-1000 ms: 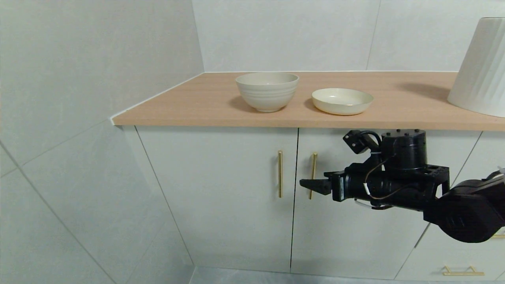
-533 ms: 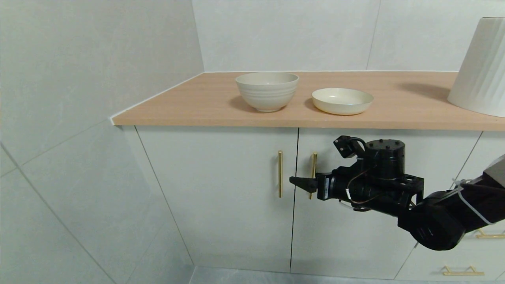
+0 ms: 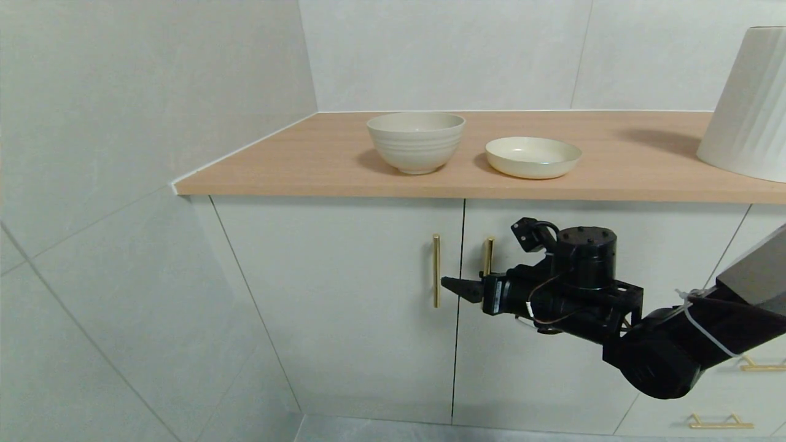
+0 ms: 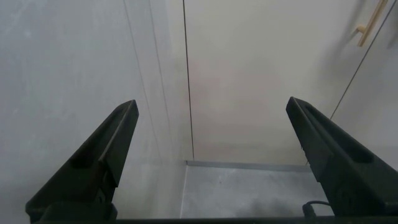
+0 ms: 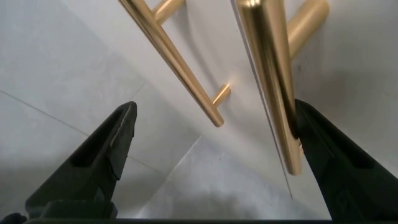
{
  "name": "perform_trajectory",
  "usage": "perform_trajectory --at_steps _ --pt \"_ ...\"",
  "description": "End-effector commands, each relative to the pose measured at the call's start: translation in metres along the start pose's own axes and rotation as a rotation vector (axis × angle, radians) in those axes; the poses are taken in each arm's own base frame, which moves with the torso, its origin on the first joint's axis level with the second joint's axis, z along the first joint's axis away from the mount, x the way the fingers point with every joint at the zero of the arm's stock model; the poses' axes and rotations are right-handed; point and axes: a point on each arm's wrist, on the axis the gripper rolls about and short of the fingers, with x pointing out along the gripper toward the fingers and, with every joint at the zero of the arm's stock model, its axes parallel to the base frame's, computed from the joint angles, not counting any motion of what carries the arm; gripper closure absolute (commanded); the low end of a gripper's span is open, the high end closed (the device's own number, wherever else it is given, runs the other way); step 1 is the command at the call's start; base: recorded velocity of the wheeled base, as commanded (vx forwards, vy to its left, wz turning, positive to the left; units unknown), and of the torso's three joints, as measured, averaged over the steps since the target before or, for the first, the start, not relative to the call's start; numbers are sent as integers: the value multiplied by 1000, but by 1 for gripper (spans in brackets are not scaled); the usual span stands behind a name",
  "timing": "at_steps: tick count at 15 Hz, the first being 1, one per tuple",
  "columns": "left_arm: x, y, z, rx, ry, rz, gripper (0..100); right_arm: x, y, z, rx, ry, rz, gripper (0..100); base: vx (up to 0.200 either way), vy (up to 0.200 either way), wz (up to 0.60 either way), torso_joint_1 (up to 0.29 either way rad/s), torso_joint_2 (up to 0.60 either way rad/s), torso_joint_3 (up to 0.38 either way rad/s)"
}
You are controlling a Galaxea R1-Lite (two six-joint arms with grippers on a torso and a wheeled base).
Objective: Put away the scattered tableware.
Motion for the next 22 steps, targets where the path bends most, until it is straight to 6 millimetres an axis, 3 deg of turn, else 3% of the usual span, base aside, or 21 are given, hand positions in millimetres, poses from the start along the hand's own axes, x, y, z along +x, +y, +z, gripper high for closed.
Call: perform_trajectory --at_steps 1,9,12,16,18,22 --pt "0 0 0 0 0 -1 0 -3 5 0 13 4 15 0 0 0 0 0 0 0" --pt "0 0 0 0 0 1 0 -30 18 6 23 21 109 0 0 0 0 0 0 0" --pt "0 0 0 0 0 -1 0 -62 24 -4 33 92 193 0 0 0 0 0 0 0" --pt "0 0 0 0 0 1 0 -83 32 -7 32 100 213 0 0 0 0 0 0 0" --pt "0 0 0 0 0 -1 0 -101 35 -17 40 131 213 0 0 0 0 0 0 0" --pt "0 0 0 17 2 -1 0 -112 36 -20 42 134 213 0 0 0 0 0 0 0"
